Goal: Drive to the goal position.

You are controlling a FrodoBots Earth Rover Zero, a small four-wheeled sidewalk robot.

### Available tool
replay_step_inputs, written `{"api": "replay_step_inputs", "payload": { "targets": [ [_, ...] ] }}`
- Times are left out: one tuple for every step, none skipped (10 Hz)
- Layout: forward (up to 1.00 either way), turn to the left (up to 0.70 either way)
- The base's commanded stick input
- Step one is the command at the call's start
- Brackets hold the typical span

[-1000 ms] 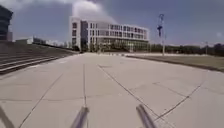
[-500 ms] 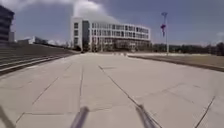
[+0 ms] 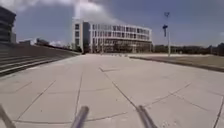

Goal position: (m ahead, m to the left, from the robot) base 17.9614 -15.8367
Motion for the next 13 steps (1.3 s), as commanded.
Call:
{"api": "replay_step_inputs", "payload": {
  "targets": [
    [0.7, 0.0],
    [0.7, 0.0],
    [0.7, 0.0],
    [0.7, 0.0],
    [0.7, 0.0],
    [0.7, 0.0],
    [0.7, 0.0],
    [0.7, 0.0],
    [0.7, 0.0],
    [0.7, 0.0],
    [0.7, 0.0],
    [0.7, 0.0],
    [0.7, 0.0]
  ]
}}
